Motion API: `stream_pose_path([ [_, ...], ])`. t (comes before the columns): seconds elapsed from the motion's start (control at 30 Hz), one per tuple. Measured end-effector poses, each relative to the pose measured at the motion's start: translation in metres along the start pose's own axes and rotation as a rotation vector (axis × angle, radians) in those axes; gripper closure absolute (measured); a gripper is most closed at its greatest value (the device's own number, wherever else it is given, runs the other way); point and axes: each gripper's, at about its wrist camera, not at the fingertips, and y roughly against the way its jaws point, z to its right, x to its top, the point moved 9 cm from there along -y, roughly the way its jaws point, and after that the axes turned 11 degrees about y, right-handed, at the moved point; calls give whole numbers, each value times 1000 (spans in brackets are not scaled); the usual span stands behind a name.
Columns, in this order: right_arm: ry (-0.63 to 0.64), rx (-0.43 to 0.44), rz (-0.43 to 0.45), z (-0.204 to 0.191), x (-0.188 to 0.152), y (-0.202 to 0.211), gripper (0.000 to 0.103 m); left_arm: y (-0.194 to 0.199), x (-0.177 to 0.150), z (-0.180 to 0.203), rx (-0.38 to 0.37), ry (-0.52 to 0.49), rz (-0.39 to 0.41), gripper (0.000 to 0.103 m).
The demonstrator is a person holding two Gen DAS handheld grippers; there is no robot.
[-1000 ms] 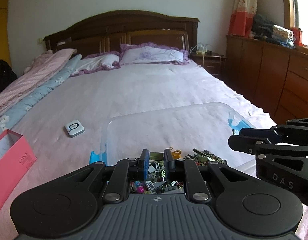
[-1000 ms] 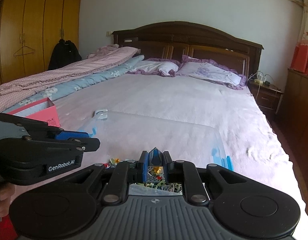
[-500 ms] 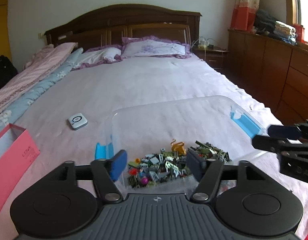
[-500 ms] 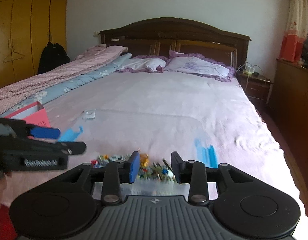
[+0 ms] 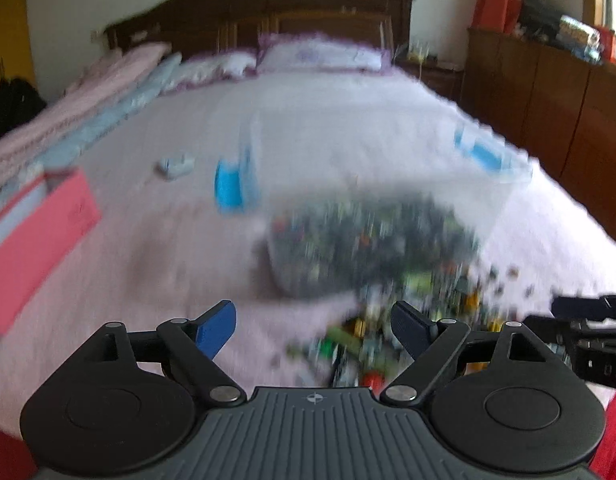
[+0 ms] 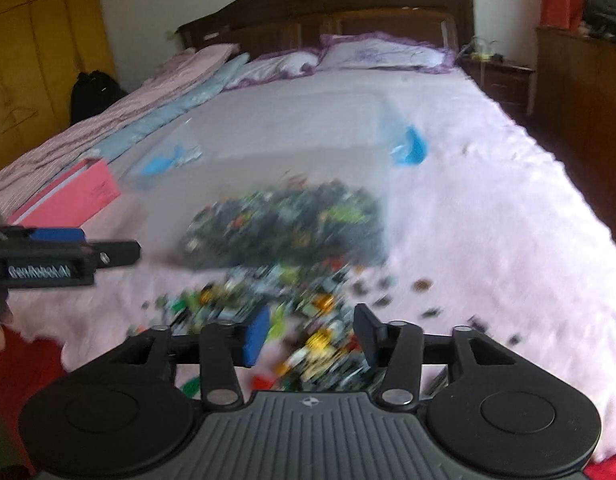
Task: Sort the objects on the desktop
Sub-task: 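Move both open tools back down to the loose Lego pile, then close the left tool on a grey piece while the right tool grasps a small piece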
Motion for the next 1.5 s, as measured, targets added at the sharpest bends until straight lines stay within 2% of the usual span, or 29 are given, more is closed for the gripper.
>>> stream_pose_path([
  [0.1, 57, 41, -15, -25, -15, -7, 68, -8, -26, -13, 41, -8, -55, 18],
  [0.17, 97, 54, -43, -41, -22, -16, 83, -11, -38, -21, 53, 3, -77, 18],
  [0.2, 112, 61, -54, -47, -20, -21, 85, -12, -43, -24, 53, 14, -89, 18],
  [0.37, 149, 61, -66, -57, -4, -46, 84, -13, -63, -35, 50, 68, -139, 18],
  [0.53, 175, 38, -75, -61, 8, -74, 79, -8, -69, -36, 46, 59, -144, 18],
  [0.7, 162, 31, -109, -63, 3, -97, 76, -4, -69, -35, 31, 53, -134, 18],
  [0.9, 196, 39, -118, -70, -9, -82, 77, 1, -73, -33, 4, 63, -119, 18],
  [1.07, 203, 49, -122, -70, -23, -55, 77, 3, -80, -18, -58, 57, -120, 20],
  [1.13, 210, 58, -128, -70, -32, -40, 77, 4, -82, -8, -74, 17, -106, 25],
  [1.2, 217, 67, -135, -69, -41, -26, 77, 6, -84, 3, -71, -47, -80, 47],
  [1.23, 218, 79, -142, -70, -48, -20, 77, 5, -86, 8, -69, -83, -77, 62],
  [1.27, 220, 91, -150, -71, -54, -15, 77, 4, -88, 14, -76, -107, -83, 69],
  [1.37, 256, 116, -162, -77, -74, -5, 77, -2, -97, 30, -127, -141, -105, 70],
  [1.5, 229, 126, -161, -75, -83, -3, 79, -15, -102, 36, -118, -164, -129, 69],
])
